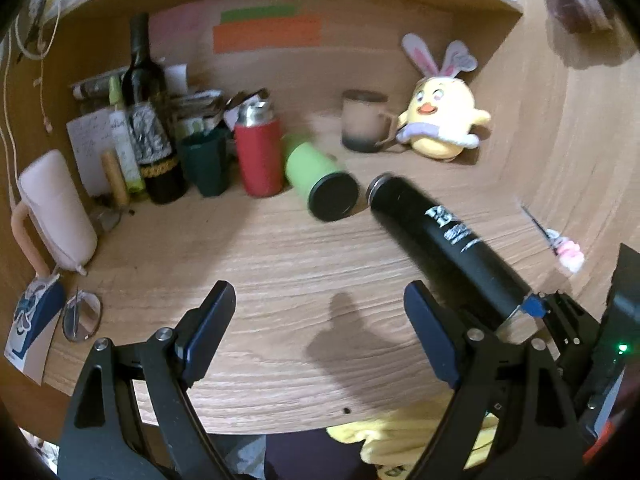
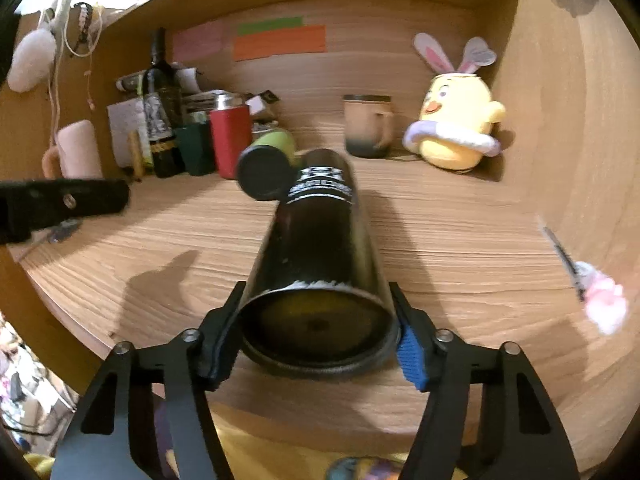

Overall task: Flip cup upside down
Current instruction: 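Rotate the thermos upright with the right gripper while the left gripper releases it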

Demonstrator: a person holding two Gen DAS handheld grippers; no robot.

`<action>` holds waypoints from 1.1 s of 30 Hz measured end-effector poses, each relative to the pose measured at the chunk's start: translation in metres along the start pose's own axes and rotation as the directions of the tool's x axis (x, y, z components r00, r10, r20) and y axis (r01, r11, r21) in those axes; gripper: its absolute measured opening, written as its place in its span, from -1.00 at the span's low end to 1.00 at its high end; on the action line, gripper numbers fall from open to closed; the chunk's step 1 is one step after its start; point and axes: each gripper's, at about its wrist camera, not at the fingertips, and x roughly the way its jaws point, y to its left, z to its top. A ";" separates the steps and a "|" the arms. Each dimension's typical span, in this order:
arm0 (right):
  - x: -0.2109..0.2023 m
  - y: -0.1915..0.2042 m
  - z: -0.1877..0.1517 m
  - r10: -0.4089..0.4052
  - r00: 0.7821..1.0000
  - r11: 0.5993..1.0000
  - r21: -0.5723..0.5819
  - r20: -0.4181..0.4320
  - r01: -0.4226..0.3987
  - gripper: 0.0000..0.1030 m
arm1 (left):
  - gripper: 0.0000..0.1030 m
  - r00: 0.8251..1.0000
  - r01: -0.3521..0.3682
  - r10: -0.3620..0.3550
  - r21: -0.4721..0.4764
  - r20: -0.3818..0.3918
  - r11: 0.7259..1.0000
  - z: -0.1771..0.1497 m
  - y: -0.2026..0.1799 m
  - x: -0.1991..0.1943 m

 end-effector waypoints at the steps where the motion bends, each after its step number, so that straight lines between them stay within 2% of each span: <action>1: -0.003 -0.003 0.000 0.001 1.000 1.000 0.003 0.000 -0.001 0.18 | 0.68 1.000 0.003 -0.003 0.007 0.015 1.000 0.002 -0.004 -0.004; 6: -0.027 -0.003 0.006 -0.010 0.998 0.999 -0.039 0.061 0.013 0.18 | 0.69 0.996 0.038 -0.041 0.042 0.082 0.998 0.010 -0.016 -0.027; 11: -0.060 0.002 0.023 0.024 0.987 0.998 -0.064 0.159 -0.014 0.18 | 0.69 0.984 0.107 -0.116 0.071 0.134 0.992 0.020 -0.024 -0.049; 13: -0.069 0.003 0.031 0.048 0.981 0.997 -0.063 0.189 -0.037 0.18 | 0.69 0.975 0.158 -0.168 0.078 0.143 0.984 0.026 -0.026 -0.058; 16: -0.078 0.006 0.041 0.073 0.972 0.996 -0.071 0.222 -0.059 0.18 | 0.69 0.953 0.250 -0.261 0.088 0.153 0.964 0.037 -0.026 -0.069; 21: -0.079 0.013 0.059 0.100 0.962 0.992 -0.099 0.255 -0.077 0.18 | 0.69 0.927 0.317 -0.337 0.137 0.166 0.939 0.059 -0.033 -0.080; 24: -0.073 0.015 0.069 0.113 0.958 0.990 -0.109 0.263 -0.087 0.19 | 0.69 0.933 0.305 -0.327 0.156 0.147 0.940 0.073 -0.036 -0.071; 29: -0.063 0.012 0.083 0.145 0.956 0.987 -0.101 0.257 -0.122 0.19 | 0.71 0.952 0.293 -0.301 0.115 0.059 0.949 0.096 -0.027 -0.034; 33: -0.049 0.006 0.098 0.177 0.954 0.983 -0.089 0.241 -0.160 0.19 | 0.72 0.942 0.334 -0.335 0.056 0.022 0.941 0.111 -0.012 -0.016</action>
